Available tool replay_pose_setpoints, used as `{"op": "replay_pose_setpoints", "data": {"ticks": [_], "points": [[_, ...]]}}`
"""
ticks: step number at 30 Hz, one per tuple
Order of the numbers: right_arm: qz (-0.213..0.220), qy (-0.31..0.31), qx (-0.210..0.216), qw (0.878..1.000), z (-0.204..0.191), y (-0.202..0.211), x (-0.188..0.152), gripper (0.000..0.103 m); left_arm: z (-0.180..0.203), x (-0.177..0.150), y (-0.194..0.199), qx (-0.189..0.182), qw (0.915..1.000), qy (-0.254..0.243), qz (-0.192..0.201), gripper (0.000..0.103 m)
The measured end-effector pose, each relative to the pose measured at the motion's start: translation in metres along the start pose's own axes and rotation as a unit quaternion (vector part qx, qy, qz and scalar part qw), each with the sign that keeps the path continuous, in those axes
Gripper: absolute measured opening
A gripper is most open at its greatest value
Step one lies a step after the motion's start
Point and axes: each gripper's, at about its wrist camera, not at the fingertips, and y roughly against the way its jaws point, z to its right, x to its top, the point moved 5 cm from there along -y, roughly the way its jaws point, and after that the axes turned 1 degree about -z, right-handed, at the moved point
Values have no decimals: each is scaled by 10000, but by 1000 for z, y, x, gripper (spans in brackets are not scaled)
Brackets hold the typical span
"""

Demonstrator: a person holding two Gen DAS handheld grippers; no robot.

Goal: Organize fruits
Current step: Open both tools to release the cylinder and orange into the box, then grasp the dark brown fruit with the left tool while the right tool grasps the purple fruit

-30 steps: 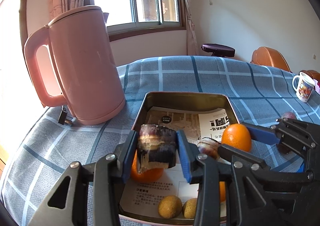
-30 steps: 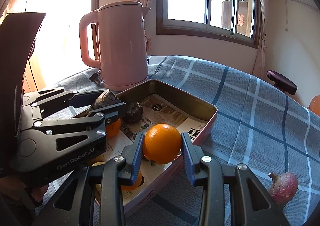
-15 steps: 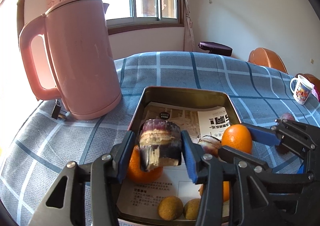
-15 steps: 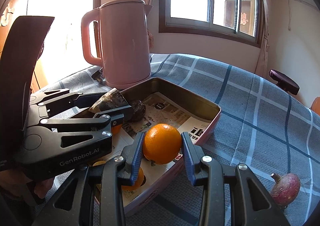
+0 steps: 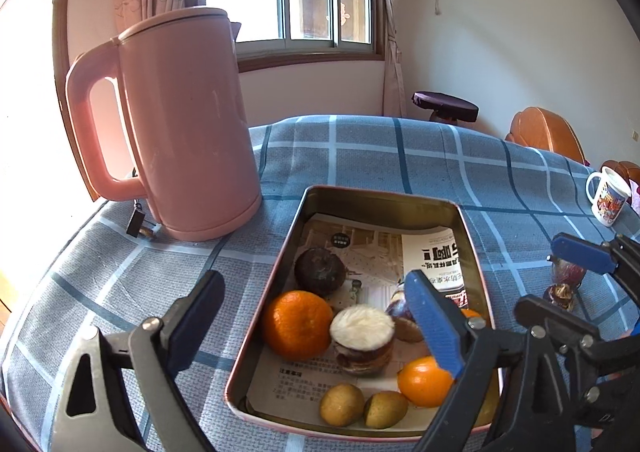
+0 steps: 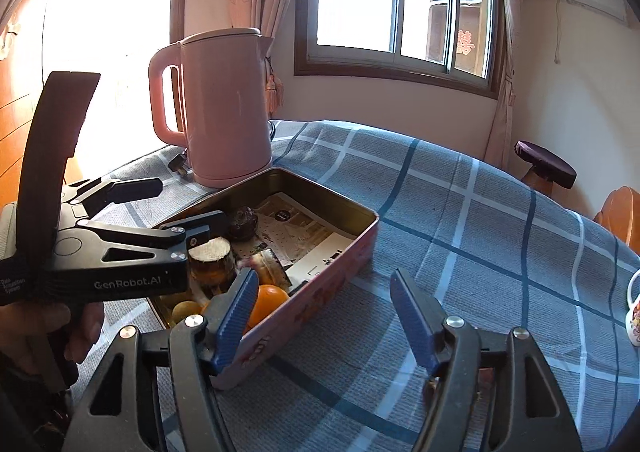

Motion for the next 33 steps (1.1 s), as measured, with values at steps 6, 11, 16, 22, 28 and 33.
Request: {"op": "replay_pose_setpoints", "data": {"ticks": [6,11,16,22,28,33], "points": [[-26,-277,-466,9985,53,23,-14,73,19,9,18,-94,9998,-13,177,95],[-144,-622,-809,9947,101,33,-32,73,44,11,25,-188,9995,-168,204,96],[-268,-870,-1104,9897,137,37,-49,73,76,3,24,-318,9984,-441,126,96],[-391,-1133,-1109,9866,158,33,-63,73,111,-7,19,-446,9963,-740,30,96],[-409,-1061,-665,9913,137,16,-53,73,127,-15,13,-470,9947,-909,-38,96],[-652,-1073,-572,9904,132,-8,-51,73,127,-15,9,-453,9948,-914,-65,96]]}}
